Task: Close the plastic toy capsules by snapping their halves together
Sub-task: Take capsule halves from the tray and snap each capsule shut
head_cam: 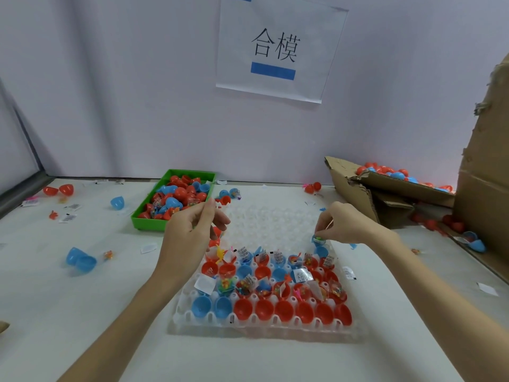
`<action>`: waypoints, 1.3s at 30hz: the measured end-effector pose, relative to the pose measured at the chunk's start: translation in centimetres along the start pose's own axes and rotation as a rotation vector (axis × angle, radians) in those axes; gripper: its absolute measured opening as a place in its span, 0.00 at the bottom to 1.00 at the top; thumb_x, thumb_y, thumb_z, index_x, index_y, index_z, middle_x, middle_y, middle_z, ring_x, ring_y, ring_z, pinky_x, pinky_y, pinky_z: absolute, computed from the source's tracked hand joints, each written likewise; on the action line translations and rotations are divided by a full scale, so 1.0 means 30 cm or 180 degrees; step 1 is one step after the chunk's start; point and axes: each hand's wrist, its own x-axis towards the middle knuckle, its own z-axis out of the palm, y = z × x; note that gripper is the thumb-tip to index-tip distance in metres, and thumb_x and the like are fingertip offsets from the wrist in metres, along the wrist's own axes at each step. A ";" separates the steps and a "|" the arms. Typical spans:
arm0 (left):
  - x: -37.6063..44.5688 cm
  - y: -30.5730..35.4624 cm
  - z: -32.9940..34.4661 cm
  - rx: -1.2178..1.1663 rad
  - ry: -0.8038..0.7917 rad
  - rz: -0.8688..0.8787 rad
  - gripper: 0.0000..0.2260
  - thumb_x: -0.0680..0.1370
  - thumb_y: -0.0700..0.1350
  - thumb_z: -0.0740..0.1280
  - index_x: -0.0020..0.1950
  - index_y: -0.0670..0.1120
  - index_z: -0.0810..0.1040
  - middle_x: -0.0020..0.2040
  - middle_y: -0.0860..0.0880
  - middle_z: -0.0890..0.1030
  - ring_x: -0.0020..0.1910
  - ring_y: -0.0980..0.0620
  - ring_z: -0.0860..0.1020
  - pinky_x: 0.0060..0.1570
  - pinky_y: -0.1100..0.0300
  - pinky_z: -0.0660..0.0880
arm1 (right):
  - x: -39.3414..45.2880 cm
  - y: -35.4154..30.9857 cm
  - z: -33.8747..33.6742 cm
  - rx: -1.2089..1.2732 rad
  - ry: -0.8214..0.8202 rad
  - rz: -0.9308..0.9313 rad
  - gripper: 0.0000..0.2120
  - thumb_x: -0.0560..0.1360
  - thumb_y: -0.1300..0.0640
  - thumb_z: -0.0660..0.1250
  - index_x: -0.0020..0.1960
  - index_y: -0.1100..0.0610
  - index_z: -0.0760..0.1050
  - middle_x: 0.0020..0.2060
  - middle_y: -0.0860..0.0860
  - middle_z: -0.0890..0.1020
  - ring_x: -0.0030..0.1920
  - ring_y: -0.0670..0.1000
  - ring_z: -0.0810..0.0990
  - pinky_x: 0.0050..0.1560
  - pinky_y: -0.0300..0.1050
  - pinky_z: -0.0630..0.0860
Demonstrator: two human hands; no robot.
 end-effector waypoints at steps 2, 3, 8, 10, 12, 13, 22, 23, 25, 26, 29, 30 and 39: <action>0.003 -0.001 -0.004 0.0015 -0.0001 0.0008 0.19 0.86 0.51 0.59 0.42 0.47 0.84 0.37 0.51 0.84 0.35 0.55 0.81 0.30 0.68 0.74 | -0.011 0.009 0.003 0.0034 0.0114 -0.0013 0.03 0.76 0.56 0.75 0.48 0.54 0.86 0.39 0.43 0.83 0.41 0.47 0.84 0.39 0.34 0.80; 0.004 -0.001 -0.007 0.0017 -0.0001 0.0007 0.19 0.87 0.51 0.59 0.43 0.47 0.84 0.37 0.51 0.84 0.35 0.55 0.81 0.30 0.68 0.74 | -0.014 0.012 0.002 0.0045 0.0179 -0.0024 0.03 0.76 0.56 0.75 0.48 0.54 0.86 0.38 0.42 0.83 0.40 0.47 0.84 0.38 0.34 0.81; -0.004 0.006 -0.007 0.0022 -0.0121 0.0015 0.18 0.86 0.50 0.60 0.43 0.46 0.84 0.38 0.50 0.84 0.35 0.55 0.80 0.32 0.67 0.74 | -0.006 0.017 -0.042 0.0092 0.0559 0.0013 0.03 0.75 0.57 0.76 0.48 0.55 0.86 0.37 0.42 0.83 0.37 0.47 0.83 0.33 0.32 0.76; -0.008 0.006 -0.006 0.0121 -0.0248 0.0055 0.15 0.85 0.49 0.63 0.44 0.47 0.84 0.39 0.51 0.85 0.37 0.54 0.81 0.35 0.65 0.74 | -0.007 0.003 -0.078 0.0101 0.0722 -0.0013 0.03 0.75 0.56 0.76 0.48 0.55 0.86 0.36 0.42 0.82 0.36 0.47 0.81 0.33 0.32 0.73; -0.010 0.006 -0.003 0.0351 -0.0407 0.0144 0.09 0.83 0.48 0.67 0.46 0.49 0.84 0.41 0.53 0.85 0.40 0.53 0.81 0.37 0.61 0.77 | -0.013 -0.026 -0.108 0.0221 0.0831 -0.0112 0.04 0.75 0.54 0.76 0.47 0.54 0.86 0.37 0.44 0.84 0.37 0.48 0.81 0.35 0.36 0.75; -0.012 0.007 -0.001 0.0461 -0.0512 0.0193 0.04 0.81 0.47 0.70 0.48 0.51 0.83 0.43 0.55 0.84 0.42 0.54 0.81 0.39 0.61 0.79 | -0.019 -0.049 -0.115 0.0340 0.0860 -0.0169 0.04 0.75 0.53 0.76 0.47 0.54 0.87 0.37 0.46 0.85 0.36 0.48 0.81 0.35 0.38 0.76; -0.062 0.007 0.057 0.0564 -0.0820 0.0289 0.19 0.72 0.48 0.81 0.55 0.56 0.73 0.52 0.57 0.80 0.48 0.59 0.83 0.48 0.65 0.82 | -0.139 -0.358 0.120 0.2438 0.0866 -0.0047 0.04 0.75 0.56 0.73 0.41 0.53 0.84 0.33 0.46 0.85 0.29 0.38 0.77 0.28 0.30 0.71; -0.058 0.005 0.054 0.0540 -0.0677 0.0309 0.17 0.73 0.47 0.80 0.54 0.55 0.75 0.50 0.57 0.81 0.48 0.58 0.83 0.49 0.65 0.82 | -0.146 -0.372 0.145 0.2503 0.0940 -0.0001 0.04 0.75 0.57 0.73 0.41 0.53 0.83 0.34 0.46 0.86 0.30 0.39 0.79 0.29 0.31 0.72; -0.051 0.003 0.046 0.0409 -0.0528 0.0346 0.14 0.73 0.45 0.80 0.53 0.53 0.78 0.48 0.58 0.83 0.48 0.58 0.84 0.49 0.67 0.81 | -0.154 -0.391 0.175 0.2630 0.1098 0.0043 0.03 0.76 0.58 0.72 0.43 0.55 0.82 0.36 0.47 0.86 0.34 0.42 0.84 0.32 0.33 0.76; -0.051 0.004 0.043 0.0347 -0.0524 0.0348 0.14 0.74 0.44 0.79 0.53 0.52 0.79 0.48 0.59 0.83 0.48 0.59 0.84 0.49 0.68 0.81 | -0.158 -0.400 0.183 0.2735 0.1193 0.0046 0.03 0.76 0.58 0.72 0.44 0.55 0.81 0.37 0.48 0.86 0.35 0.44 0.85 0.33 0.34 0.77; -0.053 0.007 0.041 0.0357 -0.0454 0.0457 0.14 0.74 0.42 0.80 0.54 0.51 0.80 0.48 0.60 0.84 0.49 0.60 0.84 0.49 0.69 0.80 | -0.173 -0.423 0.203 0.2922 0.1495 -0.0120 0.06 0.77 0.57 0.74 0.45 0.56 0.78 0.41 0.50 0.85 0.35 0.45 0.86 0.33 0.36 0.81; -0.053 0.009 0.041 0.0394 -0.0420 0.0497 0.14 0.74 0.41 0.80 0.55 0.51 0.81 0.49 0.59 0.84 0.49 0.60 0.84 0.50 0.68 0.80 | -0.180 -0.428 0.207 0.2932 0.1561 -0.0227 0.07 0.77 0.57 0.74 0.45 0.56 0.77 0.41 0.50 0.85 0.35 0.45 0.87 0.33 0.38 0.82; -0.043 0.031 0.017 0.0578 -0.0349 0.0830 0.14 0.73 0.43 0.80 0.58 0.50 0.83 0.53 0.58 0.82 0.50 0.57 0.83 0.50 0.66 0.81 | -0.190 -0.435 0.222 0.3438 0.1521 -0.0589 0.09 0.75 0.56 0.76 0.47 0.57 0.77 0.41 0.48 0.87 0.42 0.49 0.88 0.41 0.44 0.85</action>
